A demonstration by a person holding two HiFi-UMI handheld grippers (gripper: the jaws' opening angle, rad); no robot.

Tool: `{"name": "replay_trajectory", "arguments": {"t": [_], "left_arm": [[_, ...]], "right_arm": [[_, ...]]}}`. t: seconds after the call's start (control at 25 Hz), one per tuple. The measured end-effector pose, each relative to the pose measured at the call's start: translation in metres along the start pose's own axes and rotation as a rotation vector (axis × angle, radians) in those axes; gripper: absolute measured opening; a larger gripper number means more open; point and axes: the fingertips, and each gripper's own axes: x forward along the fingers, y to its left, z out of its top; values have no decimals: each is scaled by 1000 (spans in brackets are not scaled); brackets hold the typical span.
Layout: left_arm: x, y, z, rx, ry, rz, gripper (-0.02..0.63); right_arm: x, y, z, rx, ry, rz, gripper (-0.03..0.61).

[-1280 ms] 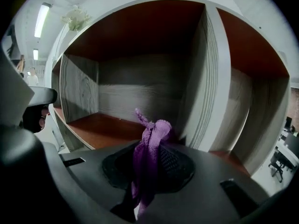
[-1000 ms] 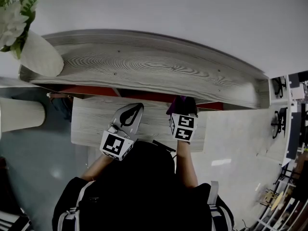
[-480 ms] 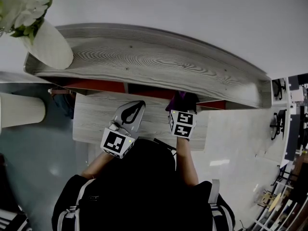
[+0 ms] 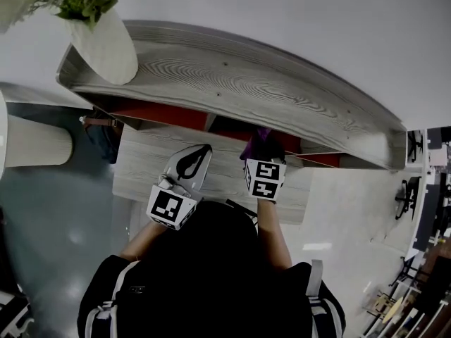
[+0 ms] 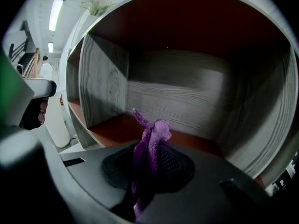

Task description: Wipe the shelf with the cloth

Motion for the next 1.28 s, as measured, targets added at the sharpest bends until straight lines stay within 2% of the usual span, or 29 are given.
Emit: {"name": "replay_trajectory", "arguments": {"t": [0.32, 0.6, 0.96, 1.28], "left_arm": [[-35, 30, -1, -14, -11, 91, 5], [-62, 44, -3, -32, -18, 138, 5], [-85, 41, 0, -30, -31, 161, 5], [-92, 33, 5, -30, -59, 163, 5]], "right_arm": [[11, 48, 16, -38, -23, 78, 49], [20, 90, 28, -78, -40, 148, 49], [23, 118, 37, -94, -50, 233, 49], [20, 122, 37, -103, -84, 250, 49]]}}
